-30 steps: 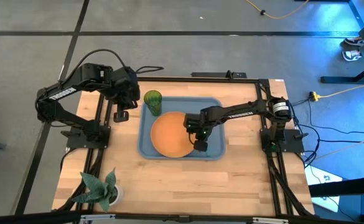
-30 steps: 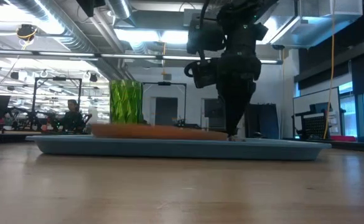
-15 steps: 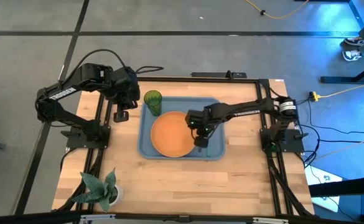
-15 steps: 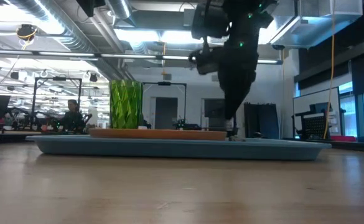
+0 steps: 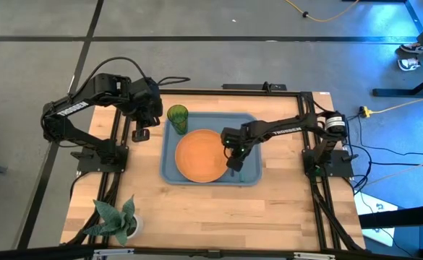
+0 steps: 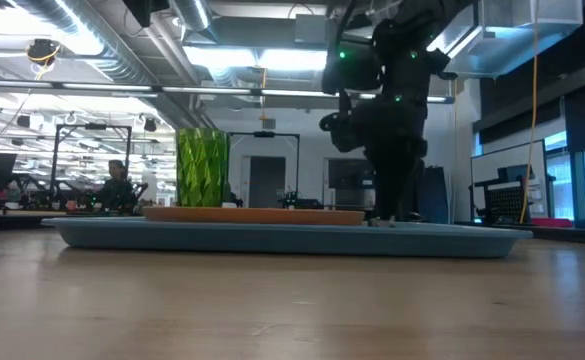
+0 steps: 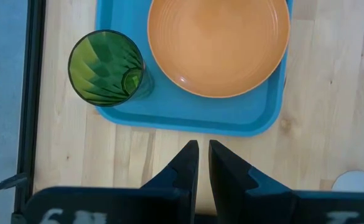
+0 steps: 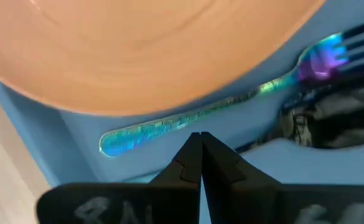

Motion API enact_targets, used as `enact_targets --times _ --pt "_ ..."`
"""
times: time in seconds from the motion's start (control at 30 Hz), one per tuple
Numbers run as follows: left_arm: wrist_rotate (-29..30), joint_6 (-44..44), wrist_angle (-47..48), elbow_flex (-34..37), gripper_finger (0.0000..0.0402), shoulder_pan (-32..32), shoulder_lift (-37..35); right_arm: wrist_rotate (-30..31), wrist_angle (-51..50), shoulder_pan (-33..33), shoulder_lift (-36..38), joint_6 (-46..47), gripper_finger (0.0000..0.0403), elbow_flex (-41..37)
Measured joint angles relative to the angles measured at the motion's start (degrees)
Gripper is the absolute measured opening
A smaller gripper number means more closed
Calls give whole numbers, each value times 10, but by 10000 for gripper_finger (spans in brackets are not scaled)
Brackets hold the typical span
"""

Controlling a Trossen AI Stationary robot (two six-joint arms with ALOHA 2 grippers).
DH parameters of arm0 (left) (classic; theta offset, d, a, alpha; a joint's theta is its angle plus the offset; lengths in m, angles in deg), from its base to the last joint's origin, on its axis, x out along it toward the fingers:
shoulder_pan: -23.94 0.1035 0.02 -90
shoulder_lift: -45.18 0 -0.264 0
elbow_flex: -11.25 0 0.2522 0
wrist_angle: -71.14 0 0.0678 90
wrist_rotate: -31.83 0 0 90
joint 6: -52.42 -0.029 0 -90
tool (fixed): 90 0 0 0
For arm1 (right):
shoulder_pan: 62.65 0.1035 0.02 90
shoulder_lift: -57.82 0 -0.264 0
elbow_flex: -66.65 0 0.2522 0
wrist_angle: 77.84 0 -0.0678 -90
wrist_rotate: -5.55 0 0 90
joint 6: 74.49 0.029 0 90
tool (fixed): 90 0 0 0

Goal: Pick and place plate/cup/fork/spoon on tray
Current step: Adjust the blue spoon

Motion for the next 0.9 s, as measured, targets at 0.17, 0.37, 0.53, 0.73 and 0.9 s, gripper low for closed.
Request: enact_targets --times 0.17,0.37,0.53,0.73,0.9 --pt "0 0 0 0 30 0 0 -11 42 -6 0 0 6 -30" --pt "0 0 0 0 30 0 0 -13 55 -9 0 0 6 -58" --pt "0 0 0 0 30 0 0 -13 68 -12 0 8 6 -73" --pt "0 0 0 0 30 0 0 -9 72 -18 0 -2 6 -73" --pt "0 0 0 0 30 0 0 -6 72 -29 1 -8 6 -73"
